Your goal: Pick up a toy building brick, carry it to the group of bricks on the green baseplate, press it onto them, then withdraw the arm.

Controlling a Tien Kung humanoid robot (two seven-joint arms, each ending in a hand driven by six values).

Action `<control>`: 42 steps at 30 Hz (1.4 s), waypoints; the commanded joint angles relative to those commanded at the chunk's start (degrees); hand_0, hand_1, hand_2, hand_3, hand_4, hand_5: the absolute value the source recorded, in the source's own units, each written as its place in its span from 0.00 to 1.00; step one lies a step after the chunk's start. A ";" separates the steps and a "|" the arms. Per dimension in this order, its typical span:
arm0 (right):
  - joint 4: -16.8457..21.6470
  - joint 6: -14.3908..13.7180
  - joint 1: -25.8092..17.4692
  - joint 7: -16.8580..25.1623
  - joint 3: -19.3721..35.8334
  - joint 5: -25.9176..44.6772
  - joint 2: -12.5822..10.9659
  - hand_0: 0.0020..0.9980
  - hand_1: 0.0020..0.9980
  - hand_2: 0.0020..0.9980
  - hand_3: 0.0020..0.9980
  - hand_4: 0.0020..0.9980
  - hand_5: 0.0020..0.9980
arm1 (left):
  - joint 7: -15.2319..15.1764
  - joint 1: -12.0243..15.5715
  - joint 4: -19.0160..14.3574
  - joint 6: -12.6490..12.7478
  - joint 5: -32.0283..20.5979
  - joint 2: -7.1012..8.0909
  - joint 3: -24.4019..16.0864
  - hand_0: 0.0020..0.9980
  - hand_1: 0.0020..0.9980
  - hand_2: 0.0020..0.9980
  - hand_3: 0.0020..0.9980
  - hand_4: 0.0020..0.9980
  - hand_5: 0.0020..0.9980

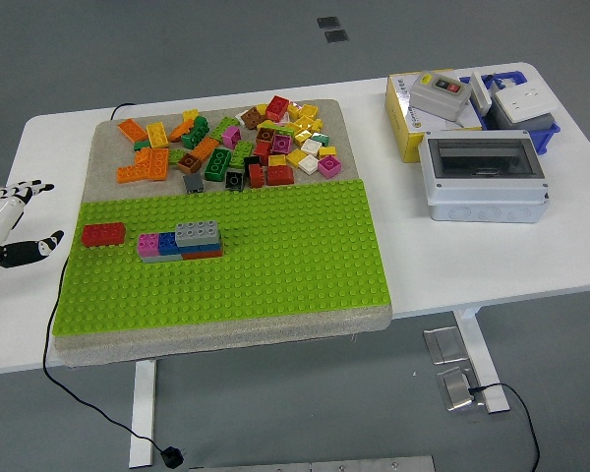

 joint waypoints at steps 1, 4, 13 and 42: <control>-0.01 0.02 -0.01 -0.07 0.09 -0.17 -0.01 0.66 0.62 0.59 0.58 0.68 1.00 | 0.08 0.01 0.01 -0.06 -0.04 -0.06 0.22 1.00 1.00 1.00 0.92 0.66 0.35; -0.03 0.07 -0.04 -0.07 0.09 -0.18 -0.03 0.66 0.62 0.59 0.59 0.68 1.00 | 0.30 0.20 -0.37 -0.20 0.11 -0.08 0.14 1.00 1.00 1.00 0.91 0.66 0.35; 0.12 0.28 -0.29 0.90 -1.31 1.78 -0.44 0.66 0.62 0.59 0.58 0.68 1.00 | 1.61 1.67 -3.52 -1.07 0.75 0.04 -3.43 1.00 1.00 1.00 0.91 0.66 0.35; 0.68 -0.56 -0.50 2.43 -3.83 3.90 -0.52 0.66 0.62 0.60 0.59 0.68 1.00 | 1.27 9.55 -12.10 -4.27 -9.35 -3.58 -15.92 0.95 0.85 0.85 0.83 0.65 0.44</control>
